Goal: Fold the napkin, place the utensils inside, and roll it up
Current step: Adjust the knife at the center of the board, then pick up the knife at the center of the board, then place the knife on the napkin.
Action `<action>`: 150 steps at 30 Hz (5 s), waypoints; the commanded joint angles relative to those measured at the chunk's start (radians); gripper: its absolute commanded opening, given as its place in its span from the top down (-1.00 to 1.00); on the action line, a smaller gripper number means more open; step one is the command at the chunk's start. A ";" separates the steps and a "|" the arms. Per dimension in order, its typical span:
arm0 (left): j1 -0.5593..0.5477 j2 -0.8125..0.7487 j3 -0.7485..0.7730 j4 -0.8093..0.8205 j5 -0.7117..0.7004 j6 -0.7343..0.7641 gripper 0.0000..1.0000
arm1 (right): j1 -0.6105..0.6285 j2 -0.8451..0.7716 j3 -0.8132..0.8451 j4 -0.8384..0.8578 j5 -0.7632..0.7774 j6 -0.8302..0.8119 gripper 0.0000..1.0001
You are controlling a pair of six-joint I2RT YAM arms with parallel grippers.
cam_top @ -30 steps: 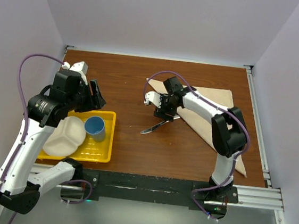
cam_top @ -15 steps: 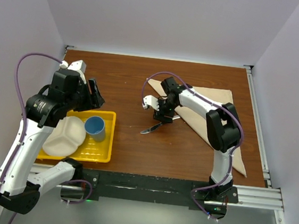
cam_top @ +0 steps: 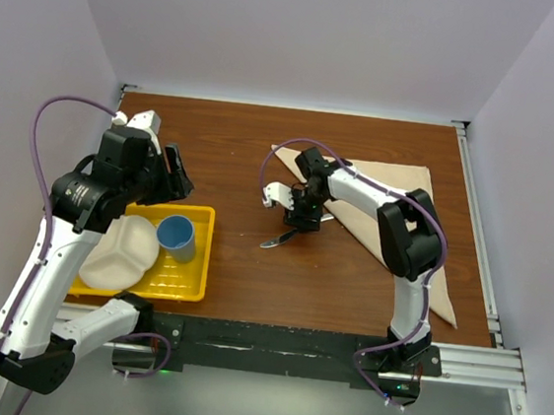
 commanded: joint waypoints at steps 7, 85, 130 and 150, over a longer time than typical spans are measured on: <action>0.002 -0.024 0.000 0.032 -0.025 0.009 -0.30 | 0.084 -0.015 -0.164 0.136 0.130 0.158 -0.11; 0.002 -0.095 -0.047 0.061 0.023 -0.005 -0.29 | 0.269 0.089 -0.018 -0.090 0.352 0.877 0.45; 0.002 -0.077 -0.044 0.067 0.060 -0.001 -0.28 | -0.232 -0.276 -0.170 -0.103 0.374 0.458 1.00; -0.001 -0.072 -0.052 0.087 0.050 0.062 -0.28 | -0.292 -0.153 -0.075 -0.127 0.279 0.504 1.00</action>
